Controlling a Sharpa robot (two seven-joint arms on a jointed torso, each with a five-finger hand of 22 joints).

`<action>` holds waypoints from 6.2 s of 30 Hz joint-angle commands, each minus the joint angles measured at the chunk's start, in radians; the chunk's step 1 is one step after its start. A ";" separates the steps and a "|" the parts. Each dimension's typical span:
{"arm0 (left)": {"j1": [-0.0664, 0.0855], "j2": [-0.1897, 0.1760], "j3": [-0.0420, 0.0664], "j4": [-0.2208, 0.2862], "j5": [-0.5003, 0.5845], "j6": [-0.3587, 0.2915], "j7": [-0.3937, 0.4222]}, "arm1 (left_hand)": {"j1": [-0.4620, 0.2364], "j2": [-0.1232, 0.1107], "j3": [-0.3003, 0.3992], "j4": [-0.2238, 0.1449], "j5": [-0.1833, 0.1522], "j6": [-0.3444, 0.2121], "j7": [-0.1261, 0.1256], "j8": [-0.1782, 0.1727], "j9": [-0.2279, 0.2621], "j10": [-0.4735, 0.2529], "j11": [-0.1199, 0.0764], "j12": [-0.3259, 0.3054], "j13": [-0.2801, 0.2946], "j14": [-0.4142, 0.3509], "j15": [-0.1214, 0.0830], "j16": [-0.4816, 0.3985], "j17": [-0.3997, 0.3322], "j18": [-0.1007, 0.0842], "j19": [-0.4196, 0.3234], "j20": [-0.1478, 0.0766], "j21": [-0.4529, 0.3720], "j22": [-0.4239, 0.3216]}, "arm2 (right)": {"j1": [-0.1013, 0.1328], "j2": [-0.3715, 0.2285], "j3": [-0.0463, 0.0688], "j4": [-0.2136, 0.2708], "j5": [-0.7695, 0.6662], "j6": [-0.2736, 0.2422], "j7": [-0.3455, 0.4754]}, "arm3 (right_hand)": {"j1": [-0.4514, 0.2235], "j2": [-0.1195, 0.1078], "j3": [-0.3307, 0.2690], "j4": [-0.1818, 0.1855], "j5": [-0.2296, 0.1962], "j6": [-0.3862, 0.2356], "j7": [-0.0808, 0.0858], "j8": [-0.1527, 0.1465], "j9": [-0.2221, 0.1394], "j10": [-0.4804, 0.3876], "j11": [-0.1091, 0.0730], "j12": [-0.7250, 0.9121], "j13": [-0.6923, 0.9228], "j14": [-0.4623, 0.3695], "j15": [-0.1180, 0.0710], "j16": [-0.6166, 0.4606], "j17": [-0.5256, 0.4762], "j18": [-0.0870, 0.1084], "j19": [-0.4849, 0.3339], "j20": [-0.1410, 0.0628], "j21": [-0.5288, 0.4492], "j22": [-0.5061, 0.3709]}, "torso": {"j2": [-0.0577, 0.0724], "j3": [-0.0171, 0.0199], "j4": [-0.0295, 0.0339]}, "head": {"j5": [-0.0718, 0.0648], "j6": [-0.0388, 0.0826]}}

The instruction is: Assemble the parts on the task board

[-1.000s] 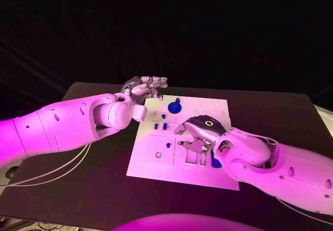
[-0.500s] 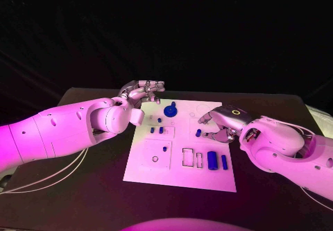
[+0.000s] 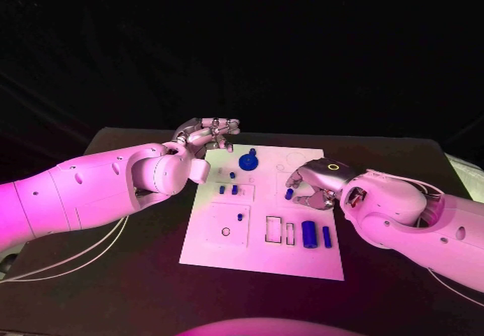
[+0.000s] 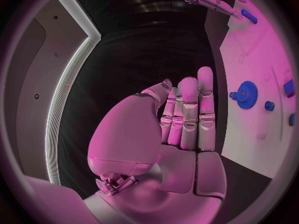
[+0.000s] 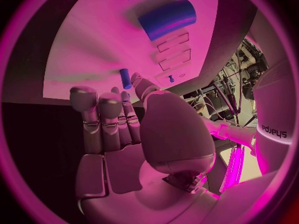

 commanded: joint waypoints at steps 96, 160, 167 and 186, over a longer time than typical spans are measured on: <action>0.000 0.025 0.001 -0.029 0.000 0.039 -0.013 | -0.008 0.005 -0.007 -0.005 -0.005 -0.011 -0.001 0.009 -0.001 -0.011 -0.001 0.010 0.003 -0.008 0.002 -0.002 -0.009 0.011 0.003 0.003 -0.008 -0.005 | -0.109 0.280 -0.009 -0.056 0.092 -0.013 0.073 | 0.000 0.048 0.161 -0.028 -0.008 0.143 0.014 0.042 0.029 0.217 -0.026 -0.032 0.004 0.030 -0.028 0.061 0.051 -0.039 0.069 -0.029 0.099 0.129 | -0.001 0.0005 -0.0026 | 0.027 -0.023; 0.000 0.026 0.000 -0.030 -0.001 0.047 -0.019 | -0.008 0.005 -0.009 -0.006 -0.005 -0.013 0.000 0.010 -0.001 -0.014 0.000 0.013 0.004 -0.009 0.002 -0.002 -0.010 0.011 0.003 0.003 -0.010 -0.006 | -0.132 0.300 -0.019 -0.039 -0.018 0.018 0.023 | -0.005 0.047 0.162 -0.036 -0.005 0.151 0.011 0.046 0.033 0.228 -0.028 -0.036 0.005 0.032 -0.028 0.070 0.060 -0.039 0.070 -0.028 0.102 0.133 | -0.001 0.0004 -0.0015 | 0.031 -0.033; 0.000 0.026 0.000 -0.031 -0.001 0.048 -0.019 | -0.008 0.005 -0.009 -0.006 -0.005 -0.013 0.000 0.010 -0.001 -0.014 0.000 0.013 0.004 -0.009 0.002 -0.002 -0.010 0.011 0.003 0.003 -0.010 -0.006 | -0.132 0.315 -0.019 -0.053 -0.012 0.049 0.013 | -0.021 0.042 0.156 -0.032 -0.010 0.144 0.014 0.041 0.033 0.224 -0.026 -0.045 0.004 0.031 -0.027 0.069 0.057 -0.038 0.065 -0.028 0.097 0.124 | -0.002 -0.0003 -0.0023 | 0.030 -0.034; 0.000 0.024 0.000 -0.031 -0.001 0.048 -0.021 | -0.008 0.006 -0.010 -0.006 -0.005 -0.014 0.000 0.011 -0.001 -0.015 0.000 0.014 0.004 -0.010 0.002 -0.002 -0.011 0.011 0.003 0.003 -0.012 -0.007 | -0.132 0.293 -0.019 -0.036 0.006 -0.072 0.020 | -0.078 -0.014 0.004 -0.008 0.025 -0.076 0.050 0.000 -0.024 -0.016 0.021 -0.104 -0.001 -0.008 0.008 0.021 -0.015 -0.016 0.005 0.003 0.007 -0.003 | -0.001 0.0021 -0.0026 | 0.030 -0.036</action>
